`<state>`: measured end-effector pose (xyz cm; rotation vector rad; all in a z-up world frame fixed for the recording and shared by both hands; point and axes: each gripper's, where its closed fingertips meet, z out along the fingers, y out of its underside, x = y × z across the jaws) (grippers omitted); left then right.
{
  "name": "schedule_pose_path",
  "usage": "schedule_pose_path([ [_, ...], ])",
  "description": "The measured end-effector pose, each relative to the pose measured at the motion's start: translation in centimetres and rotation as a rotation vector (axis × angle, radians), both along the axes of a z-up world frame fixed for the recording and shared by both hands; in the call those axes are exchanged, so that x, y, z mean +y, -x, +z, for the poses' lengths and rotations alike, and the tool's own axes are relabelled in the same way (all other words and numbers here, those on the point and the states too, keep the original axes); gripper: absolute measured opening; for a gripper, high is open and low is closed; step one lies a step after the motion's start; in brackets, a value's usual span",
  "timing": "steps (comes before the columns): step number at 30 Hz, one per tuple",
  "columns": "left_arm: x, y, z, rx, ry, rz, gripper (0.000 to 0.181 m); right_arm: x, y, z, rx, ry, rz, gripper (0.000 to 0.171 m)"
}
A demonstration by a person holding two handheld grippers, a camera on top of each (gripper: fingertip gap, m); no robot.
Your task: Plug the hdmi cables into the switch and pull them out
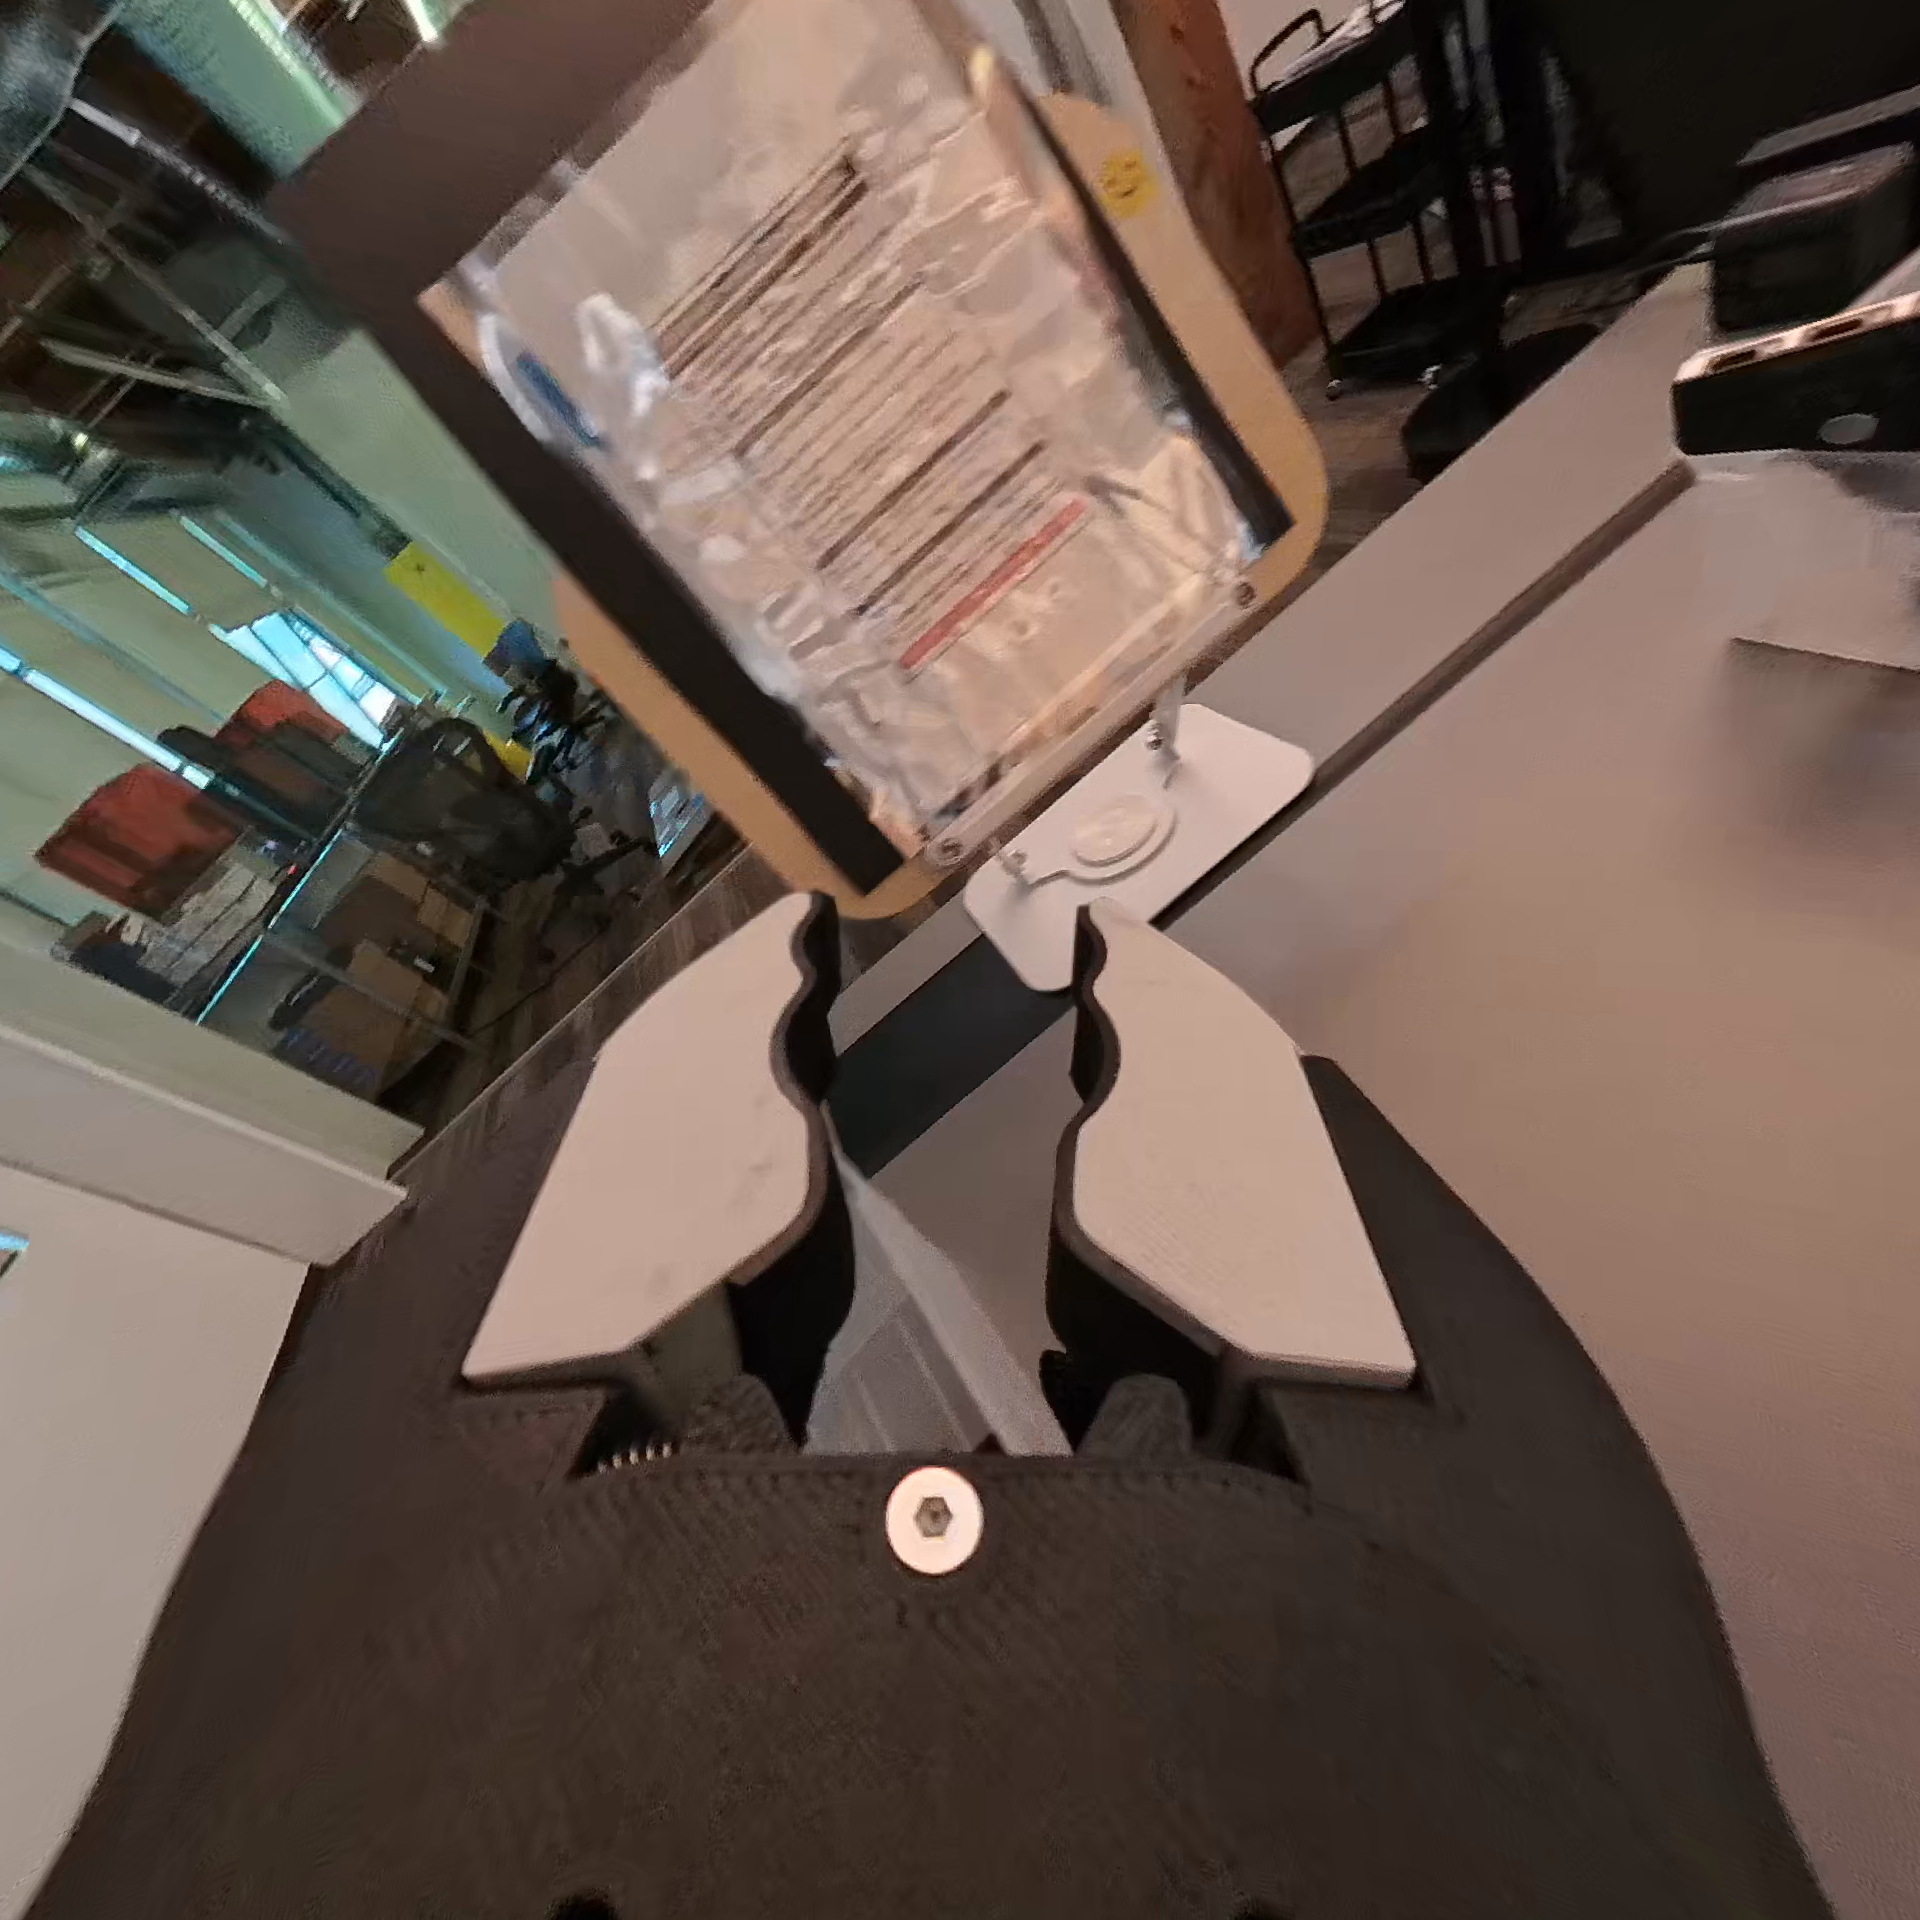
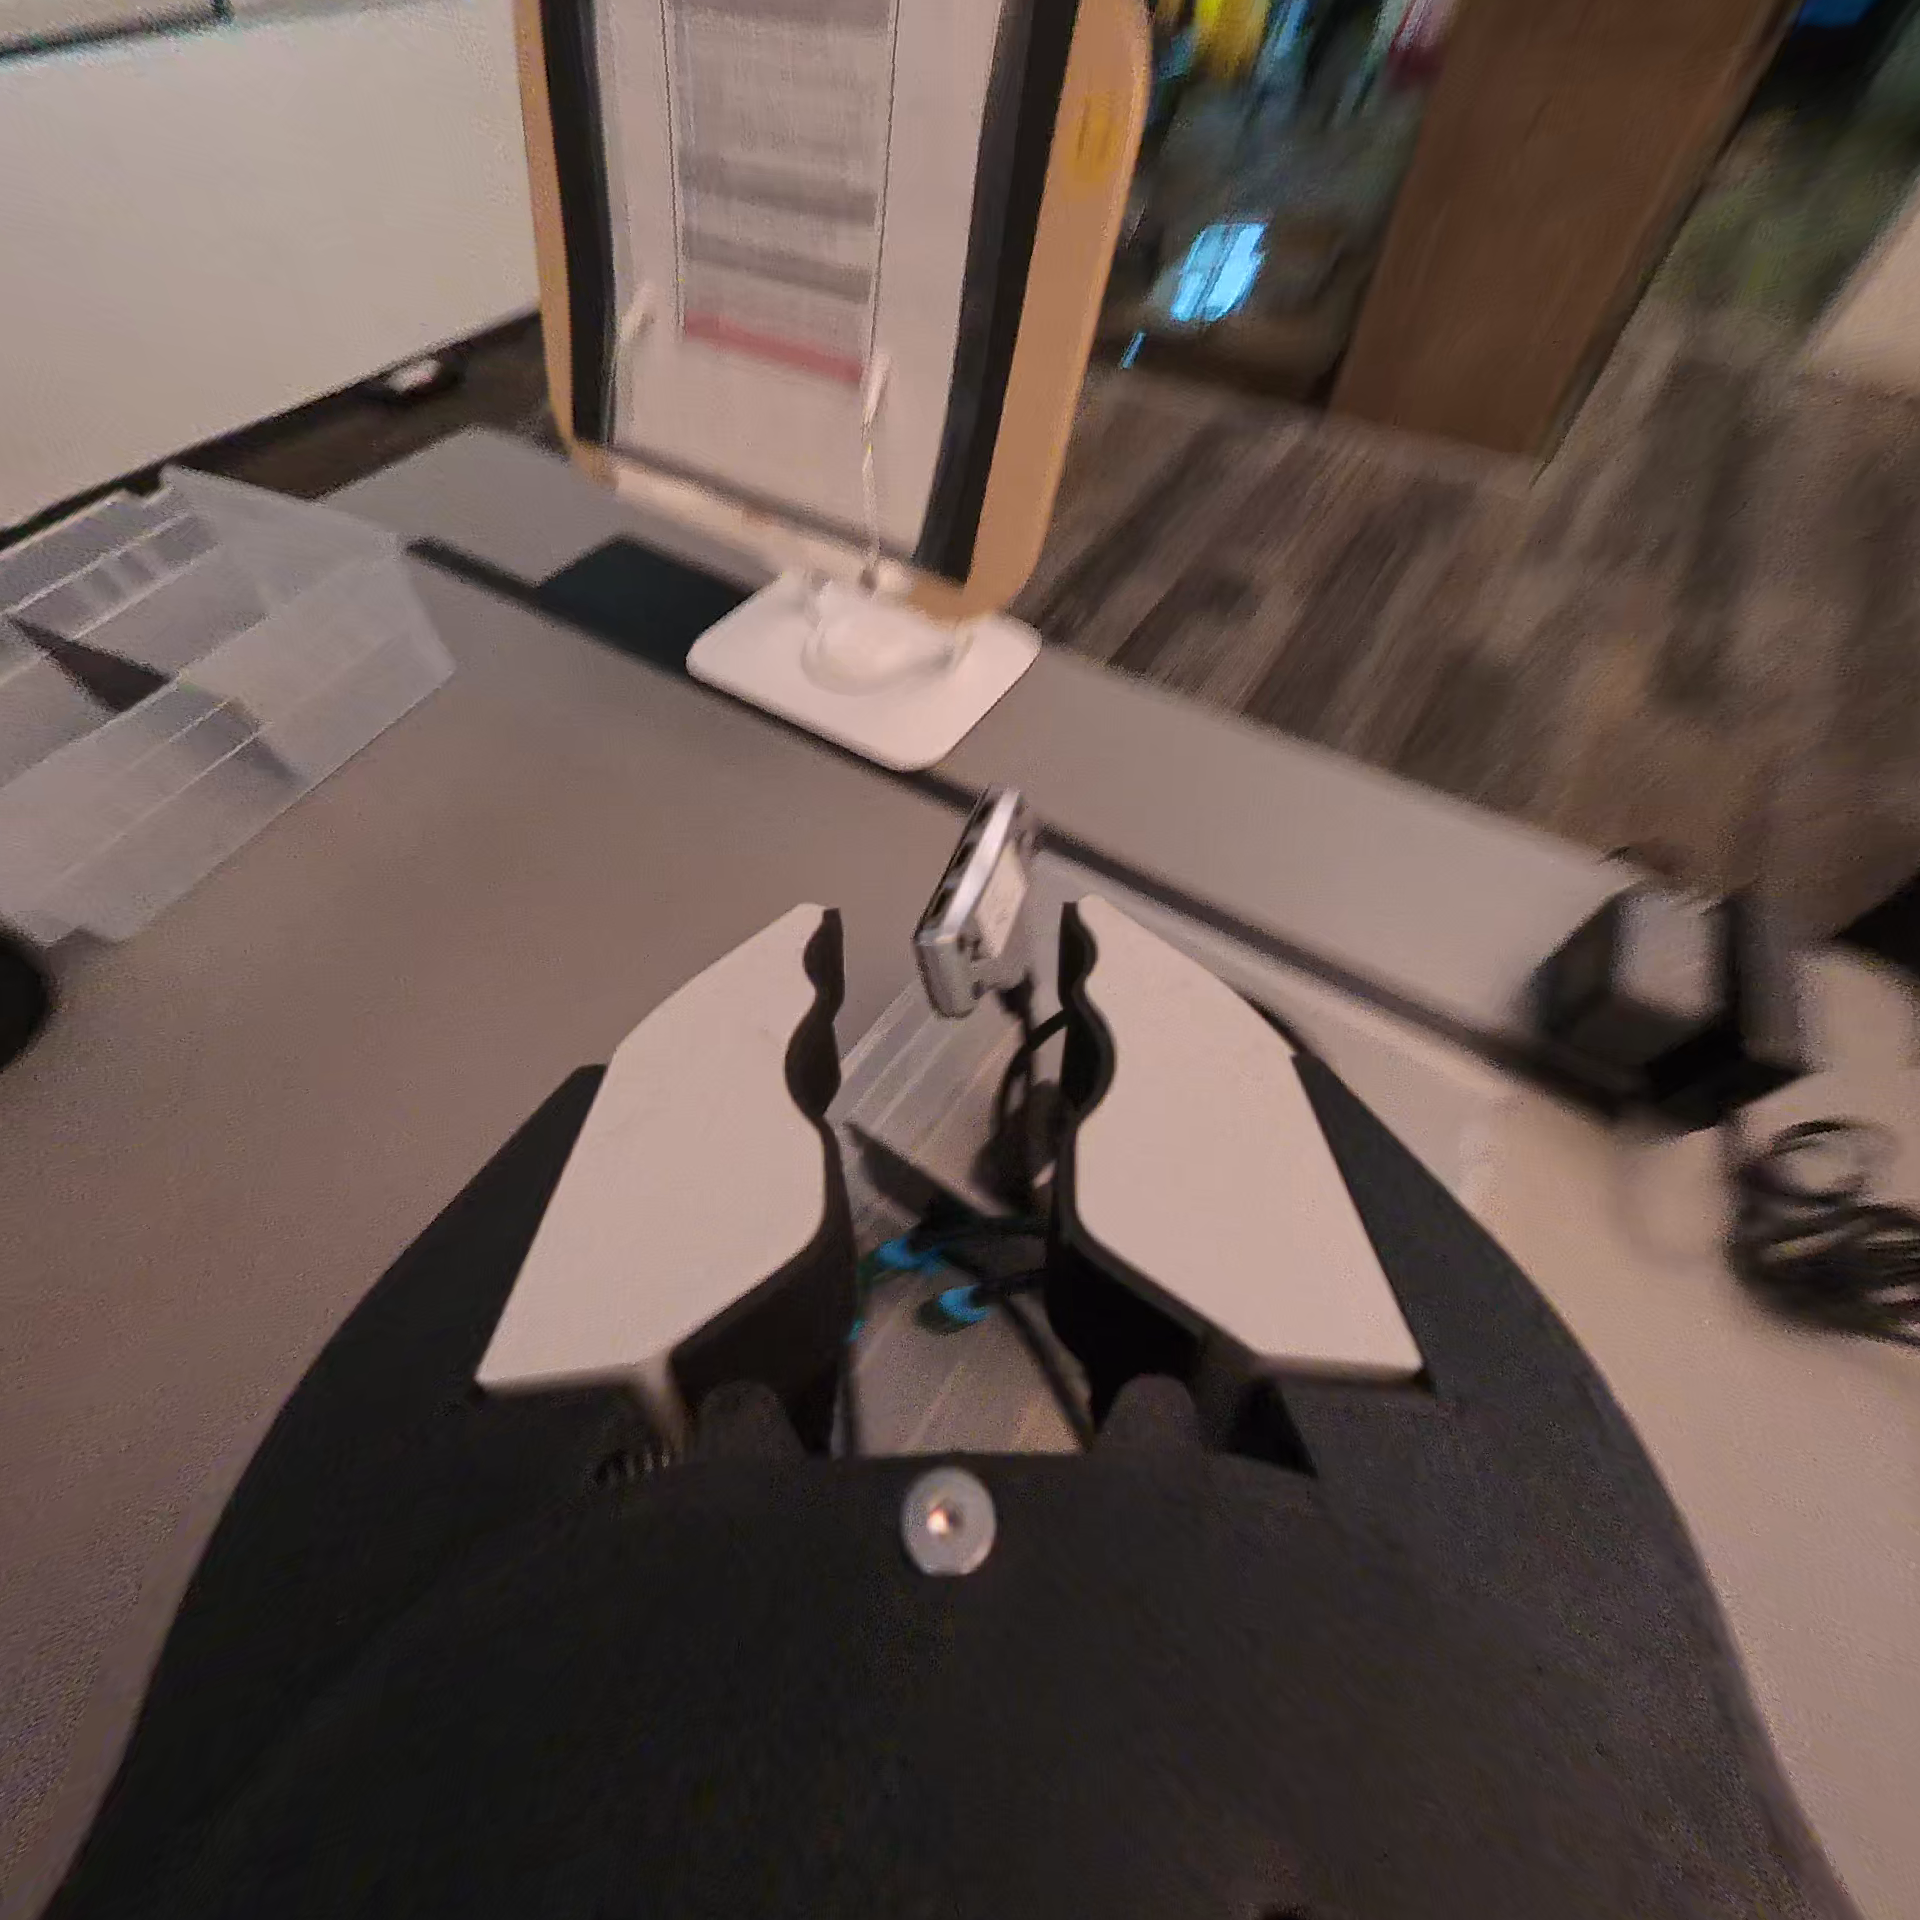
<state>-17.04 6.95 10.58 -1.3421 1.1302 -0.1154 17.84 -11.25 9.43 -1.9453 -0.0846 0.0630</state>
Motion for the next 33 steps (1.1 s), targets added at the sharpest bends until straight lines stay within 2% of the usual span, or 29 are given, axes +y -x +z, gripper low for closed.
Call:
schedule_pose_path([
  [3,2.0,4.1,1.0,-0.023,0.034,0.093,0.044,-4.5,-2.7,3.4,-0.148,-0.203,-0.164,0.046],
  [5,3.5,7.4,1.1,-0.046,0.101,0.161,0.046,-7.7,-5.1,3.2,-0.216,-0.248,-0.276,0.051],
  [9,5.9,14.0,0.2,-0.164,0.311,0.234,0.058,-12.7,-9.8,-4.4,-0.121,0.086,-0.387,0.050],
  [11,7.2,17.8,-0.3,-0.227,0.369,0.291,0.061,-13.8,-10.6,-8.8,-0.028,0.245,-0.354,0.043],
  [13,8.1,21.5,-1.7,-0.278,0.454,0.353,0.063,-13.4,-9.8,-12.0,0.089,0.326,-0.239,0.035],
  [17,8.6,26.9,-6.1,-0.329,0.712,0.465,0.069,-12.6,-10.7,-15.7,0.183,0.470,-0.261,0.034],
  [19,8.7,28.6,-8.2,-0.318,0.807,0.528,0.065,-12.2,-10.5,-15.8,0.233,0.481,-0.256,0.027],
  [22,9.4,29.6,-9.1,-0.330,0.832,0.570,0.059,-11.9,-10.1,-14.6,0.257,0.434,-0.241,0.025],
  [26,9.9,29.3,-8.7,-0.342,0.808,0.578,0.056,-12.6,-13.6,-12.0,0.230,0.274,-0.428,0.026],
  [29,10.0,29.7,-9.3,-0.306,0.812,0.614,0.056,-13.1,-16.5,-11.0,0.307,0.143,-0.555,0.018],
  [31,10.1,30.2,-10.1,-0.286,0.830,0.647,0.056,-12.0,-16.0,-12.2,0.384,0.137,-0.474,0.017],
  [33,10.1,30.4,-11.0,-0.261,0.861,0.648,0.062,-10.8,-14.5,-14.2,0.437,0.209,-0.358,0.024],
])
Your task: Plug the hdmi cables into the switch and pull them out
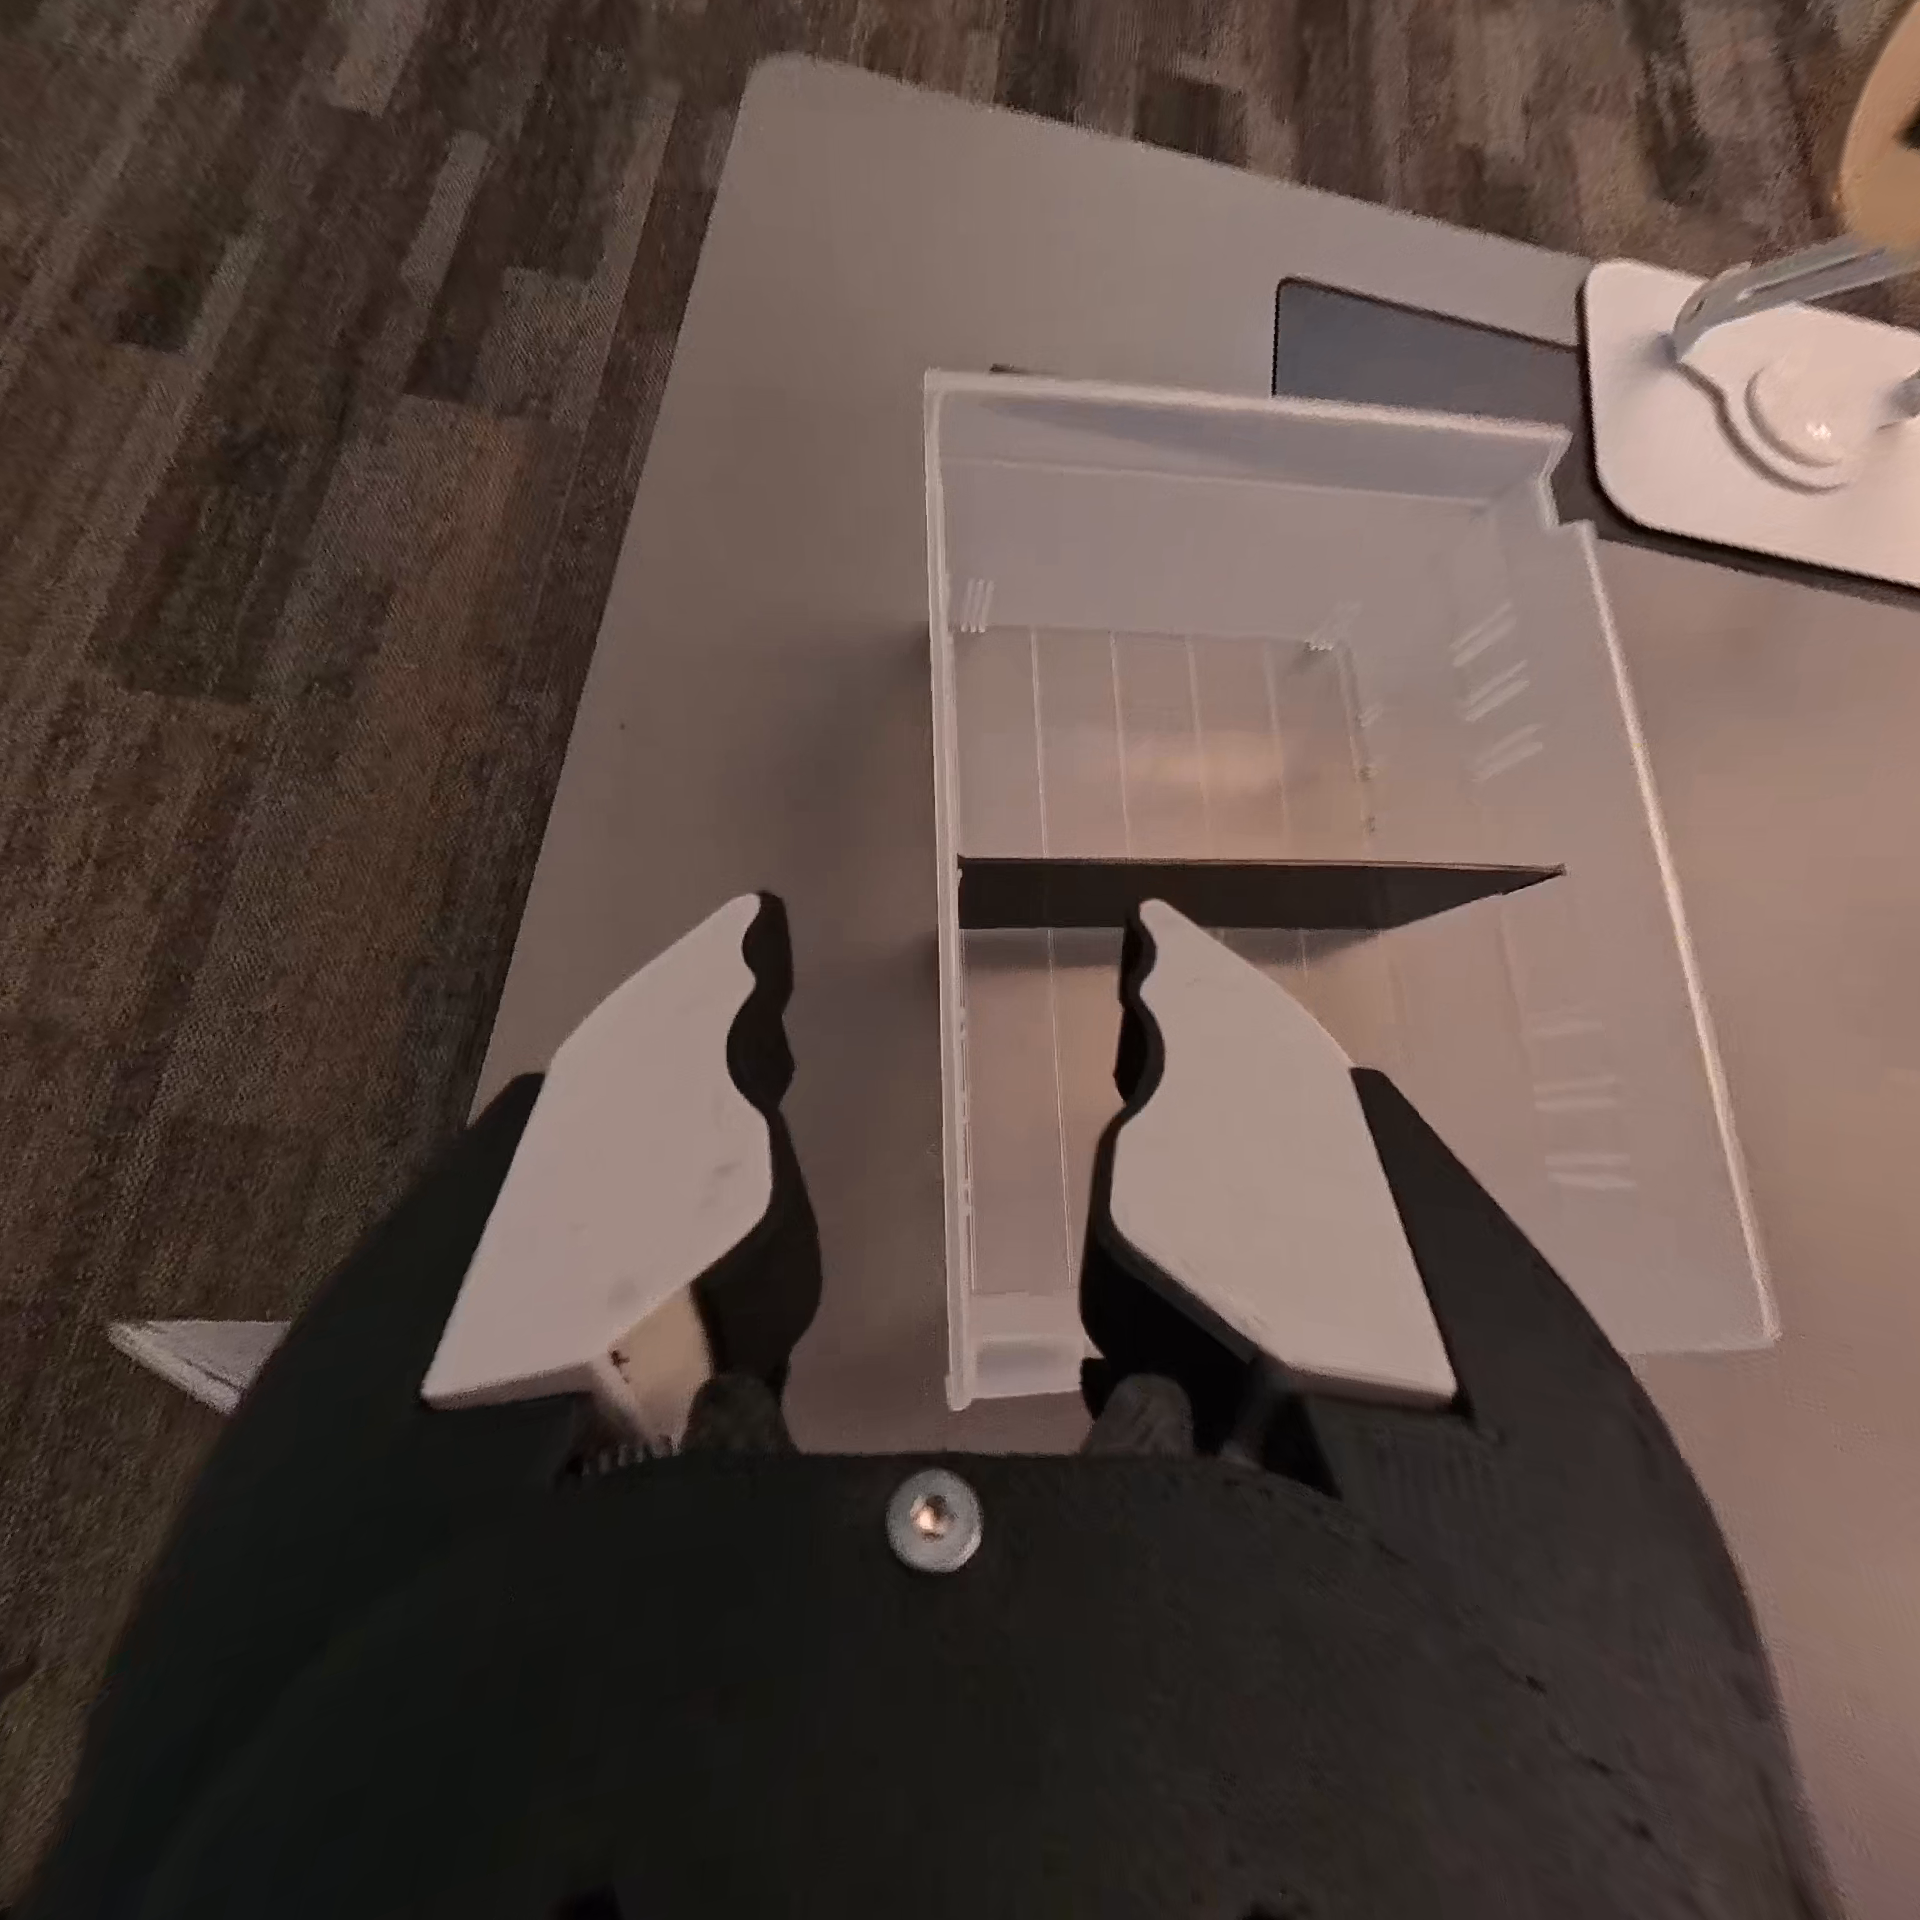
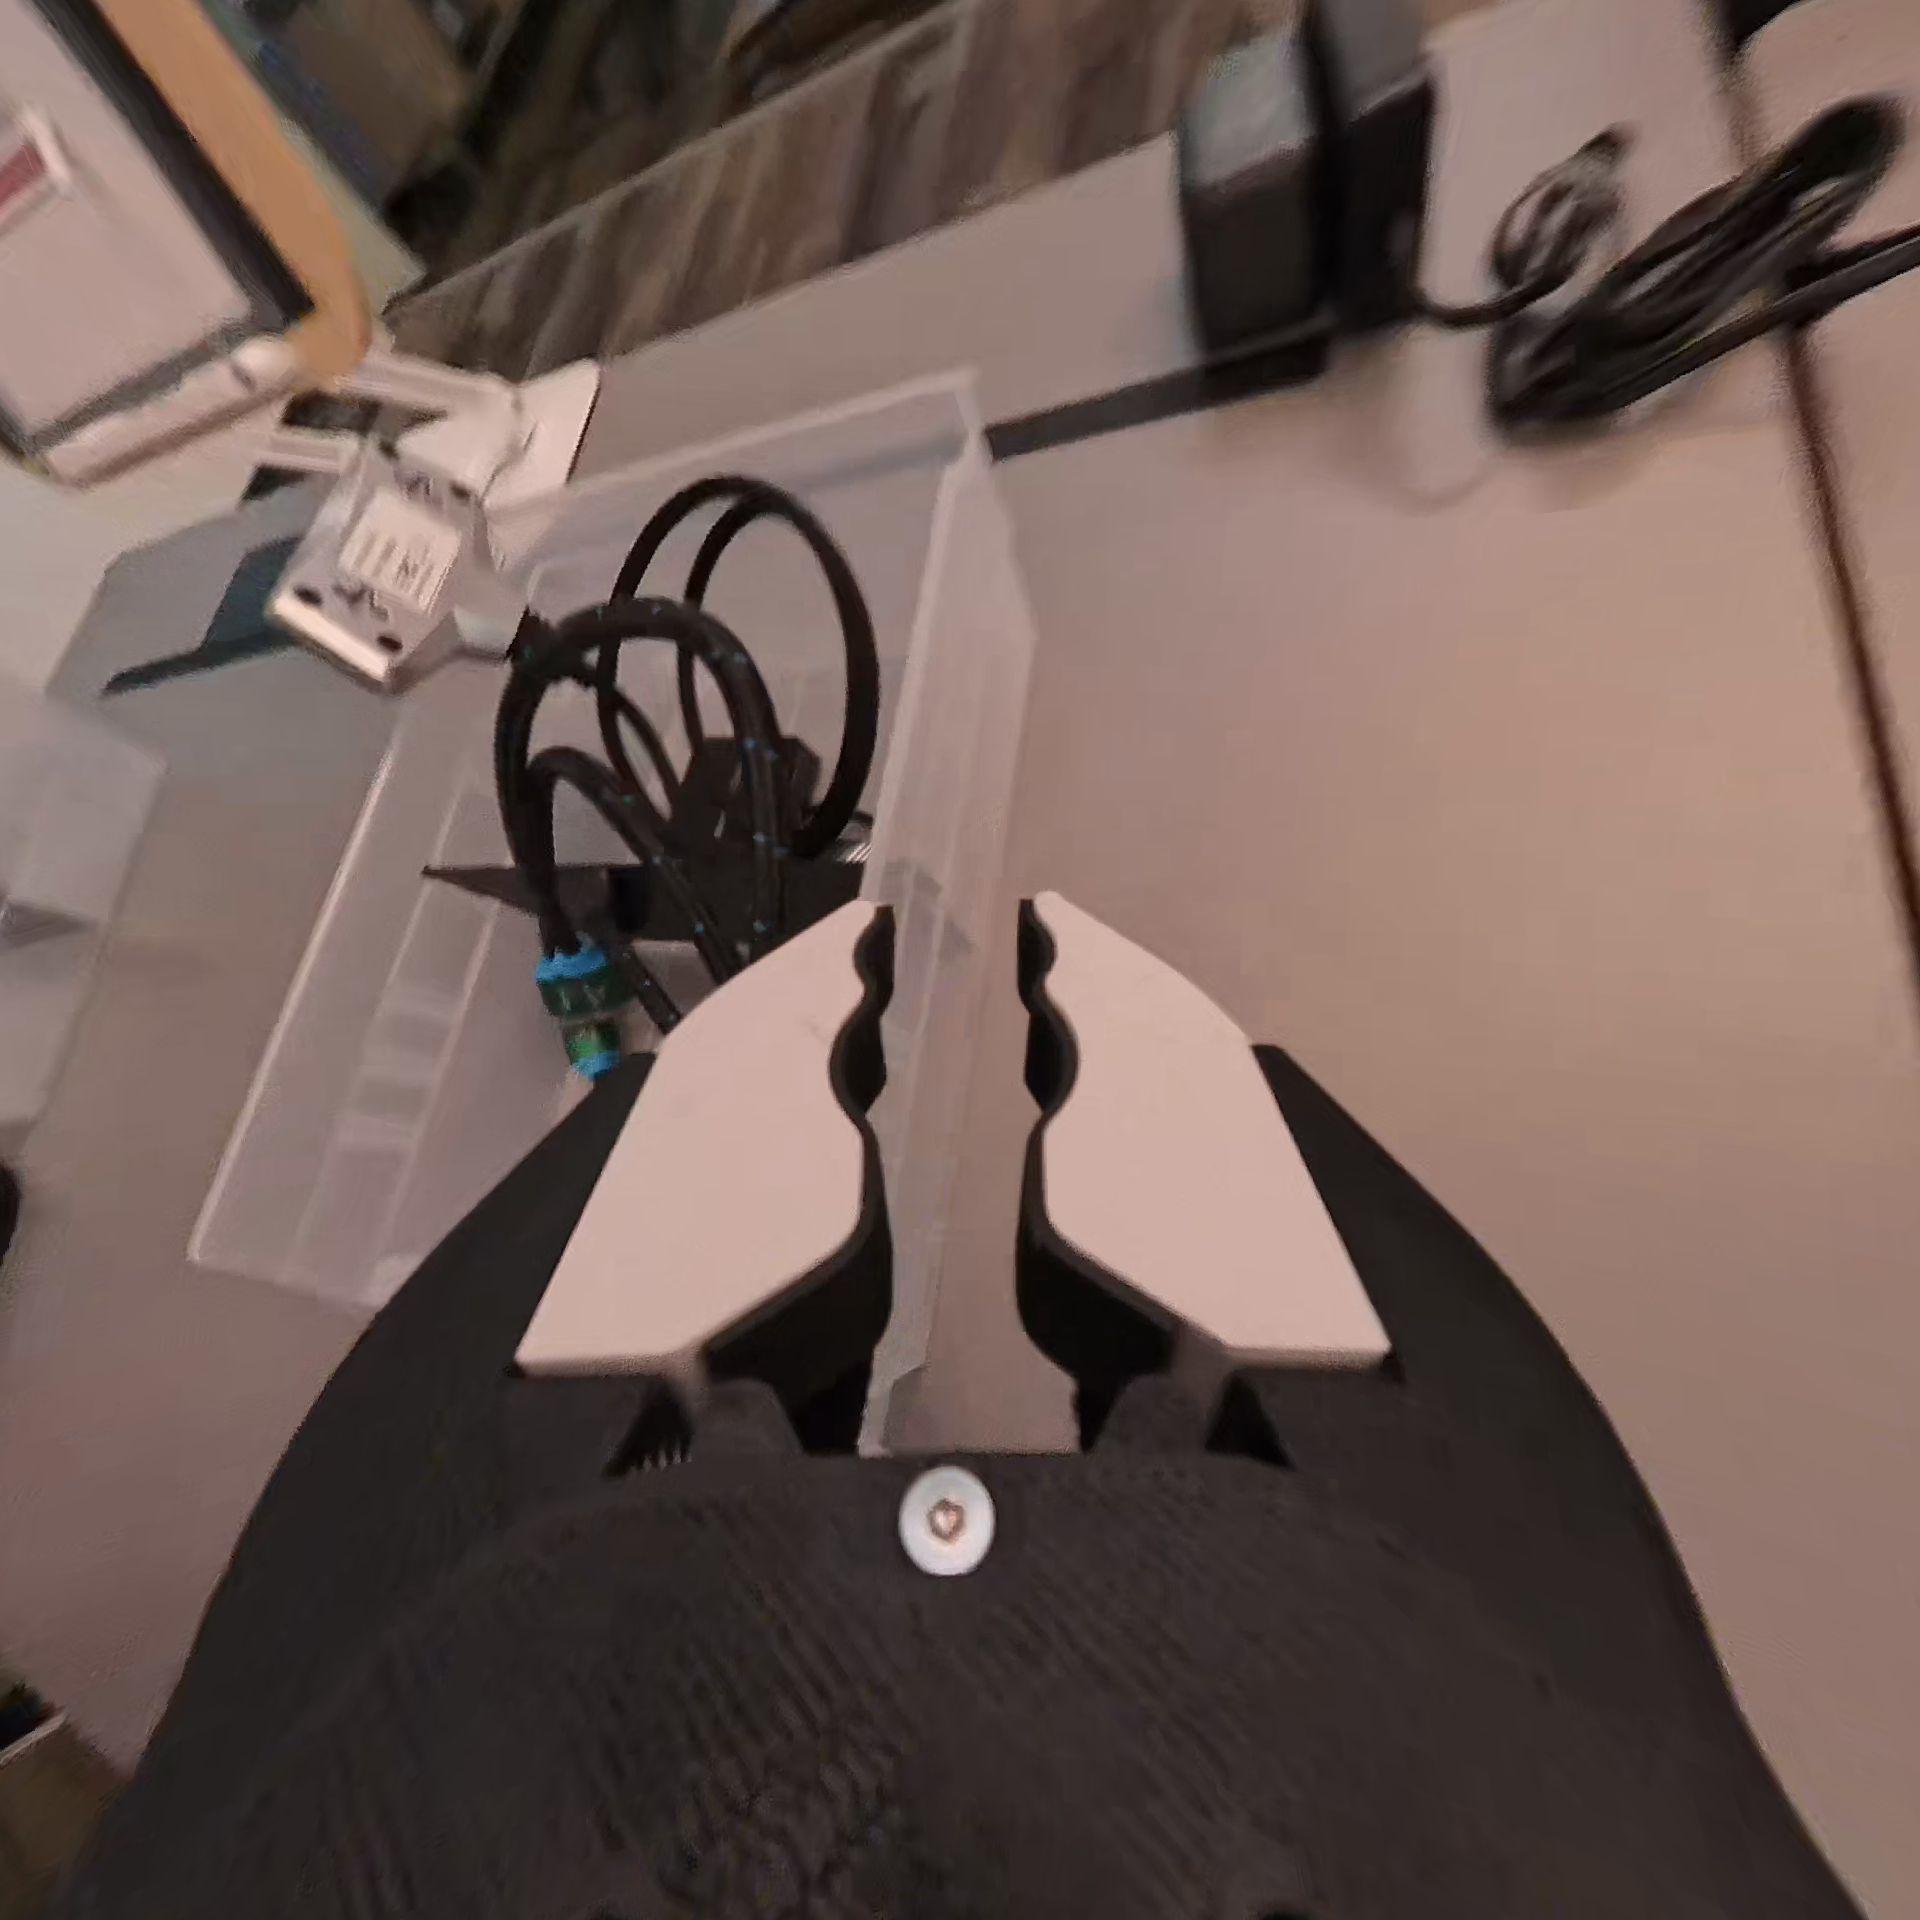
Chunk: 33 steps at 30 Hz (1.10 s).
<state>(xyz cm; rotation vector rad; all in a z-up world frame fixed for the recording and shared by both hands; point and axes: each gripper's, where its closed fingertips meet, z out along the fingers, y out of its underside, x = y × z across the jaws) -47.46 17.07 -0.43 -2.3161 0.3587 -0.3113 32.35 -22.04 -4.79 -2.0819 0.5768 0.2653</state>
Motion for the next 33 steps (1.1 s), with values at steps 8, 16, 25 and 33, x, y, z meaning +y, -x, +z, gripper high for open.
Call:
schedule_pose_path([
  [8,0.4,-1.1,-2.5,0.022,0.083,-0.065,0.068,2.0,2.9,-5.0,0.069,0.299,0.128,0.030],
  [16,-0.3,-0.6,-6.6,0.089,0.265,-0.076,0.064,2.2,3.9,-6.0,0.050,0.441,0.159,0.012],
  [25,-0.8,-1.8,-10.3,0.271,0.406,-0.188,0.028,3.1,5.9,-6.0,0.039,0.481,0.246,0.012],
  [33,-1.7,-6.5,-10.9,0.516,0.414,-0.394,0.017,6.1,10.9,-6.0,0.073,0.599,0.338,0.010],
])
